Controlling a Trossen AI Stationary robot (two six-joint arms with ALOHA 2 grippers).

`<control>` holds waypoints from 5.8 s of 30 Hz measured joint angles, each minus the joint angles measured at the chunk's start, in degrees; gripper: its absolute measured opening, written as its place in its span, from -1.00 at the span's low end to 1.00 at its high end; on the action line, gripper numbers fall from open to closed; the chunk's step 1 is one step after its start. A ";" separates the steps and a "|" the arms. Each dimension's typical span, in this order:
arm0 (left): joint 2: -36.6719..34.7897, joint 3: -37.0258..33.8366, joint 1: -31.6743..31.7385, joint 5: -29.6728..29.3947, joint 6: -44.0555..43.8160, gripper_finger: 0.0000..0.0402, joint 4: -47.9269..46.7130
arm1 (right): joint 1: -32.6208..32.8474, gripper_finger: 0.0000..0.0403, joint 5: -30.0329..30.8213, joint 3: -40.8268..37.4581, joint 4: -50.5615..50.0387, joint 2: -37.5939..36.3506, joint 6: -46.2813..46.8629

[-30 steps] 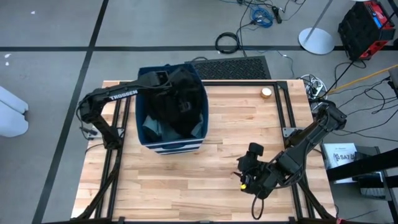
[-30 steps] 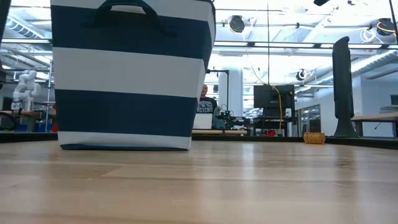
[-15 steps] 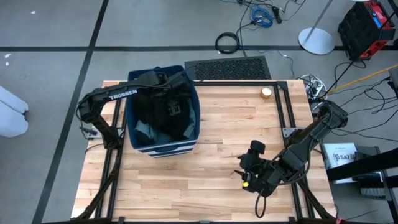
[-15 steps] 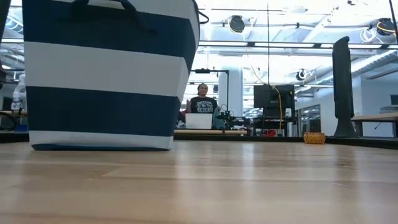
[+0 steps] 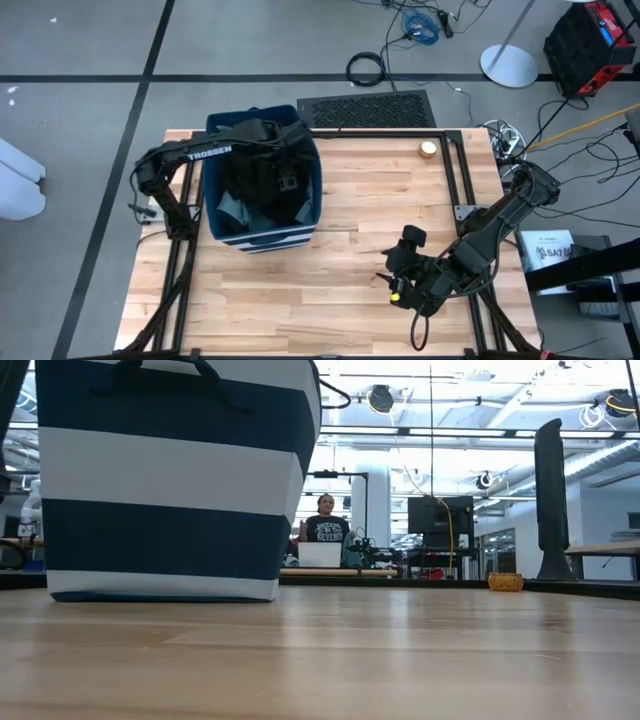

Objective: Sort clothes
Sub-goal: Put the black shirt into the blue laundry organizer, then return to Home Position

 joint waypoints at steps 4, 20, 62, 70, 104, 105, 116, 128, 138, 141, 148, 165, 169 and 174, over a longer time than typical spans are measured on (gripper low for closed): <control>0.25 -0.07 -1.36 1.85 1.71 -0.30 6.22 | 0.00 0.18 -0.02 0.00 -0.02 0.00 -0.01; 0.14 1.43 -3.86 3.24 3.13 -0.30 19.43 | -0.93 0.18 0.09 0.00 -1.41 0.00 -0.07; -26.35 4.92 -4.32 7.43 -8.32 -0.30 19.31 | -1.84 0.18 0.24 0.00 -1.49 -0.02 -1.12; -33.48 1.59 -8.74 5.59 -10.98 -0.30 19.11 | -1.81 0.18 0.24 0.00 -1.20 -0.02 -1.12; -63.81 -44.09 -34.87 -11.27 -20.49 -0.30 58.18 | 0.00 0.18 11.84 -0.64 -0.35 -1.87 -2.33; -64.16 -45.08 -35.77 -11.31 -21.01 -0.30 60.26 | 0.07 0.18 12.16 -1.34 0.48 -2.36 -2.83; -64.14 -49.34 -45.02 -19.20 -19.69 -0.30 64.29 | -1.86 0.18 8.65 -19.41 25.83 -15.95 -12.56; -59.16 -54.12 -56.33 -23.32 -20.91 -0.30 70.55 | -6.87 0.18 -0.62 -33.35 49.54 -24.86 -21.92; -58.12 -54.20 -67.86 -3.22 -32.18 -0.30 66.10 | -8.74 0.18 -3.41 -33.37 49.40 -24.02 -21.04; -56.11 -56.97 -69.21 -4.42 -38.34 -0.30 64.08 | -8.92 0.18 -3.40 -33.37 49.39 -24.02 -20.80; -52.99 -63.90 -69.05 -6.45 -48.01 -0.30 65.99 | -8.98 0.18 -3.24 -33.36 49.40 -24.00 -20.82; -57.60 -66.45 -53.45 -15.04 -38.92 -0.30 55.90 | -12.37 0.18 -3.19 -33.35 49.31 -24.00 -22.81; -59.26 -66.45 -50.33 -15.10 -34.78 -0.30 55.52 | -12.37 0.18 -3.19 -33.35 49.31 -24.00 -25.01; -61.09 -66.45 -46.74 -15.10 -30.64 -0.30 55.64 | -12.43 0.18 -3.26 -33.35 49.31 -24.00 -27.85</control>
